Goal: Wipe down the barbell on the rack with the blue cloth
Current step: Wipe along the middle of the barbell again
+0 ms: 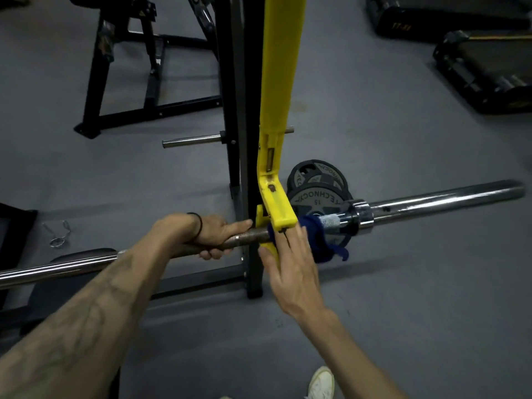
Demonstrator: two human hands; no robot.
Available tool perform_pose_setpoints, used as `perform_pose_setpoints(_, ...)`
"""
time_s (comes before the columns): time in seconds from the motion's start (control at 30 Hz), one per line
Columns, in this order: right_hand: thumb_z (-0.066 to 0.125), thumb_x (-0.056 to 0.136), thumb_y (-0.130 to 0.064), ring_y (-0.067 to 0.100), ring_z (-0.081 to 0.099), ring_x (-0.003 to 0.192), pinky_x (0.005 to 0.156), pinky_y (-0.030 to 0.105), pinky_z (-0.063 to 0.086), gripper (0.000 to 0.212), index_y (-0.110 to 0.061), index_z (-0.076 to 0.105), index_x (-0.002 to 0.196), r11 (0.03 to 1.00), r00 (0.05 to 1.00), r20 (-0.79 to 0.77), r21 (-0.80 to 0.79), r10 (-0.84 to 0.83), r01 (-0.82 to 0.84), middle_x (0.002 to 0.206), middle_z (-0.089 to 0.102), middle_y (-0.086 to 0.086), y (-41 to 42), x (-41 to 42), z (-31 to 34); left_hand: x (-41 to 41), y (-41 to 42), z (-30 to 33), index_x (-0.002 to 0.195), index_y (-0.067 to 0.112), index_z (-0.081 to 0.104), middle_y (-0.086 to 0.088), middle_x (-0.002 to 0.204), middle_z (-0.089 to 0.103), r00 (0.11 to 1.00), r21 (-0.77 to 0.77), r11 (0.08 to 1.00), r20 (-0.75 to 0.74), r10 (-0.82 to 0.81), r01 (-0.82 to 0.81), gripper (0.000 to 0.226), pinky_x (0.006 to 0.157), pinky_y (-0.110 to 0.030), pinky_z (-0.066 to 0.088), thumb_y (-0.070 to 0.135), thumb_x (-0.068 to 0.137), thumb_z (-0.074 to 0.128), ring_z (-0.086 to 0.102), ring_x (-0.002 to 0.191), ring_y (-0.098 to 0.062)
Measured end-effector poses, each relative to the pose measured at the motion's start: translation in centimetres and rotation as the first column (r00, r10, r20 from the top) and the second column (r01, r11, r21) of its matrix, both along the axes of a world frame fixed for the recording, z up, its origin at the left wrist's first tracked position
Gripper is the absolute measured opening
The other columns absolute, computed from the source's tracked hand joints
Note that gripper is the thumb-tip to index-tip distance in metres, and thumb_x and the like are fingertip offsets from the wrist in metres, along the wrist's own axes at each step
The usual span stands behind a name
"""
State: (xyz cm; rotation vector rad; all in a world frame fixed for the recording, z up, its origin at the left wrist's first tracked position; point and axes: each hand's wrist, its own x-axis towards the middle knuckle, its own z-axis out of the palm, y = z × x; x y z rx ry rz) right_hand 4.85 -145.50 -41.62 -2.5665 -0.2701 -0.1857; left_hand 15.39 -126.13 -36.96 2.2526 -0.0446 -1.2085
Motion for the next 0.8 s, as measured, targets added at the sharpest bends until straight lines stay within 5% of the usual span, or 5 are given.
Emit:
perform_pose_setpoints(0.13, 0.023, 0.107, -0.057, 0.027, 0.025, 0.154, 0.123, 0.048, 0.024, 0.073, -0.005, 0.039, 0.156, 0.965, 0.991, 0.135, -0.262, 0.025, 0.012, 0.163, 0.036, 0.014, -8.3, 2.0, -0.8, -3.2, 0.5, -1.5, 0.116, 0.028, 0.061, -0.002, 0.089, 0.07, 0.713, 0.509, 0.856, 0.568, -0.412, 0.089, 0.045, 0.066, -0.032, 0.047, 0.056, 0.104, 0.027, 0.068, 0.081, -0.024)
perform_pose_setpoints(0.3, 0.026, 0.103, -0.061, 0.025, 0.011, 0.158, 0.126, 0.052, 0.017, 0.08, -0.002, 0.034, 0.157, 0.941, 0.941, 0.002, 0.011, -0.338, 0.338, 0.167, 0.027, 0.014, -2.3, 1.2, -0.3, -8.8, 3.6, -4.7, 0.109, 0.012, 0.069, -0.005, 0.096, 0.067, 0.403, 0.26, 0.952, 0.898, -0.175, -0.165, 0.055, 0.078, -0.042, 0.049, 0.05, 0.102, 0.03, 0.063, 0.088, -0.029)
perform_pose_setpoints(0.43, 0.039, 0.104, -0.052, 0.031, 0.033, 0.148, 0.117, 0.056, 0.036, 0.068, -0.002, 0.045, 0.15, 0.983, 0.993, 0.082, -0.17, 0.081, -0.066, 0.155, 0.042, 0.016, -2.4, 0.5, -0.5, -9.3, 2.7, -4.4, 0.132, 0.01, 0.06, -0.009, 0.131, 0.062, 0.438, 0.34, 0.916, 0.871, -0.222, -0.212, 0.057, 0.111, -0.046, 0.037, 0.051, 0.1, 0.036, 0.053, 0.127, -0.03)
perform_pose_setpoints(0.63, 0.021, 0.103, -0.063, 0.019, 0.002, 0.159, 0.129, 0.049, 0.011, 0.082, -0.005, 0.027, 0.16, 0.941, 0.941, -0.009, -0.007, -0.337, 0.337, 0.17, 0.02, 0.01, -3.7, 1.6, -0.4, -9.1, 2.8, -4.6, 0.141, 0.01, 0.054, -0.011, 0.143, 0.055, 0.398, 0.363, 0.906, 0.881, -0.257, -0.22, 0.064, 0.119, -0.047, 0.027, 0.055, 0.101, 0.031, 0.044, 0.138, -0.031)
perform_pose_setpoints(0.8, 0.025, 0.106, -0.061, 0.027, 0.031, 0.149, 0.12, 0.052, 0.034, 0.077, -0.005, 0.037, 0.157, 0.952, 0.989, 0.024, -0.276, 0.143, -0.131, 0.157, 0.041, 0.015, -4.4, 0.2, 0.1, -9.2, 2.7, -4.5, 0.144, 0.009, 0.051, -0.011, 0.144, 0.054, 0.402, 0.375, 0.901, 0.876, -0.267, -0.22, 0.068, 0.12, -0.05, 0.024, 0.057, 0.102, 0.028, 0.041, 0.141, -0.031)
